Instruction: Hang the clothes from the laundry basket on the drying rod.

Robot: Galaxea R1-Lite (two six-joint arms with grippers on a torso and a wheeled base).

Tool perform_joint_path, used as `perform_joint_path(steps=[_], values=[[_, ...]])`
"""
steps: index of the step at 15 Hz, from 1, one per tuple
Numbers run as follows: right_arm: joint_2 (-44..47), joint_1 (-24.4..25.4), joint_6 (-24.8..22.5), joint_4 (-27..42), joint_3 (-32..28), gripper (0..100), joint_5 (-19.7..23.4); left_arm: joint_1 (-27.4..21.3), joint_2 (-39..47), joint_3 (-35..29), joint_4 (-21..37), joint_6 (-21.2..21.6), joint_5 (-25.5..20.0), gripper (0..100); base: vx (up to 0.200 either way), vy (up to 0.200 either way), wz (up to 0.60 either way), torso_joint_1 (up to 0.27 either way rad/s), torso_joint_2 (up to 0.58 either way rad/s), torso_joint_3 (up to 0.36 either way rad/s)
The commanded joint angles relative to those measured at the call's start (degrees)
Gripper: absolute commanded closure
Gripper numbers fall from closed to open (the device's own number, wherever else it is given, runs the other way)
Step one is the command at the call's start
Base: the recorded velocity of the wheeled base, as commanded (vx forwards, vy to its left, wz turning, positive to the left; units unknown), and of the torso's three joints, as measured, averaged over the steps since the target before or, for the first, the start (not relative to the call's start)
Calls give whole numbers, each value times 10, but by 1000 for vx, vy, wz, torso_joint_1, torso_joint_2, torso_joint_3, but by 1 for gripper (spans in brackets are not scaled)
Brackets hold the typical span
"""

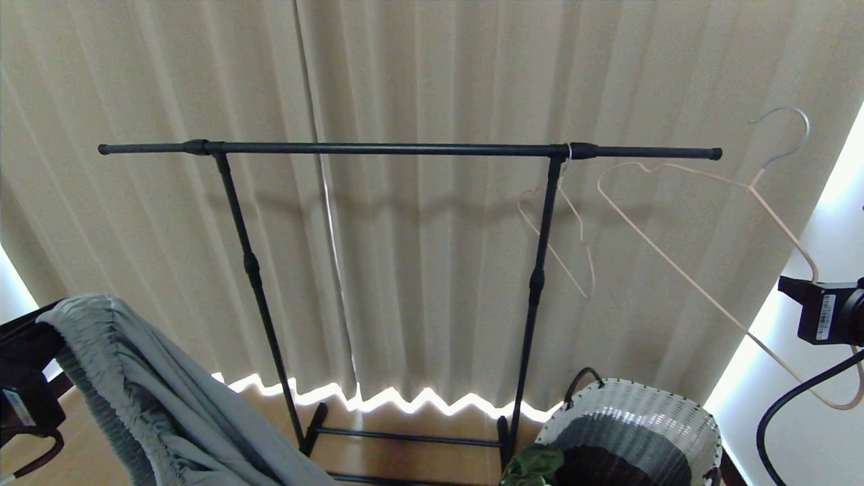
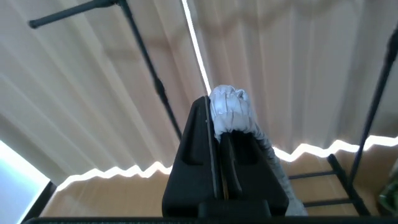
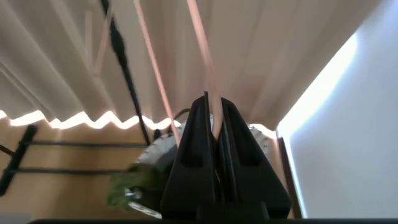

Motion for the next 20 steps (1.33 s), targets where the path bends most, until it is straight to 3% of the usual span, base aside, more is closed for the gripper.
perform_joint_path(steps=[1,14,20], values=[[0,7,0,0,0,100,1,0,0,0,0,0,0,100,0,200,0,2,2,2],[1,20,0,1,3,100,1,0,2,3,0,-1,0,100,0,200,0,2,3,2],[3,62,0,1,18,100,1,-5,3,10,0,3,0,100,0,0,0,0,0,0]])
